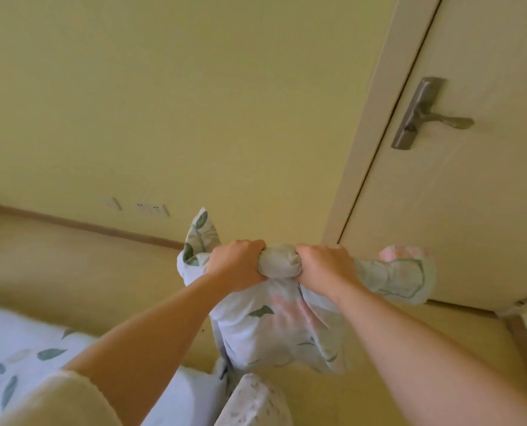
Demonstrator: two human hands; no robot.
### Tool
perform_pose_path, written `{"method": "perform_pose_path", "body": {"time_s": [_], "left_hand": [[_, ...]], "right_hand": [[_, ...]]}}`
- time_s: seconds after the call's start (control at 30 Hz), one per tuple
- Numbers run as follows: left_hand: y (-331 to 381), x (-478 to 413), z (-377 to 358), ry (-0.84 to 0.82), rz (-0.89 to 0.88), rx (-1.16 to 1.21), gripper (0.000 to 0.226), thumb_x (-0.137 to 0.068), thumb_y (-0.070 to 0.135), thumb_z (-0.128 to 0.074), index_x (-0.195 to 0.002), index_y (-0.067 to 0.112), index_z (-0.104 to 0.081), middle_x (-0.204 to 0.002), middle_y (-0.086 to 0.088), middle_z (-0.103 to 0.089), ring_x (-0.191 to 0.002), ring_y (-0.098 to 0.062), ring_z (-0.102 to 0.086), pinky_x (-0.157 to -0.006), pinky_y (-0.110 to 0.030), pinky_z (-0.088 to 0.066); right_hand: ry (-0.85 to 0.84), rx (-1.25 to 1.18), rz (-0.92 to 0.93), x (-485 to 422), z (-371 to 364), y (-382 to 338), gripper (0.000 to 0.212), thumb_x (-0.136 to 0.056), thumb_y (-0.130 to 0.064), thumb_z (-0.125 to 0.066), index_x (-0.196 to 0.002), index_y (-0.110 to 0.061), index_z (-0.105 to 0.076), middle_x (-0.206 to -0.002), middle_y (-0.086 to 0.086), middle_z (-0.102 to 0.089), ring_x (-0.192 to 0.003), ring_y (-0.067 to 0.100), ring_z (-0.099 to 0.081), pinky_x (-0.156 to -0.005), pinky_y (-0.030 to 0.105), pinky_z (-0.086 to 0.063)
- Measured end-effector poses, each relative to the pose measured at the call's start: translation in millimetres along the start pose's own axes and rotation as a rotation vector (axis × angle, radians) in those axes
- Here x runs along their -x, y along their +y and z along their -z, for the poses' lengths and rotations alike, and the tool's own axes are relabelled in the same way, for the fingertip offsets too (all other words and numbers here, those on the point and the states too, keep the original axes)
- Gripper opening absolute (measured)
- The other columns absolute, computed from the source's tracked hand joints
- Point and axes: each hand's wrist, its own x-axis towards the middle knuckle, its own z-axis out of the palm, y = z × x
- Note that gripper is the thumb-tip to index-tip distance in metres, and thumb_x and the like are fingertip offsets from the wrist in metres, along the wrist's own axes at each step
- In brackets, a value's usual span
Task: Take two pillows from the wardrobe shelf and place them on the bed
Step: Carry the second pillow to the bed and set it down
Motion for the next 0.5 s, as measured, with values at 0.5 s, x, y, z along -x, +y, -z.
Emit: {"method": "perform_pose_path", "body": {"time_s": [0.5], "left_hand": [[-188.3, -151.4, 81.0, 0.051, 0.326, -0.006, 0.025, -0.080, 0.045, -0.057, -0.083, 0.024, -0.043, -0.092, -0.001, -0.066, -0.082, -0.024, -0.061, -0.059, -0.031, -0.040]], "right_hand": [[-0.070, 0.002, 0.362, -296.6, 22.4, -90.5, 0.025, -0.087, -0.036, -0.049, -0.108, -0.024, -0.056, -0.107, 0.003, -0.069, -0.102, 0.029, -0.063, -0.080, 0.036, -0.038]]}}
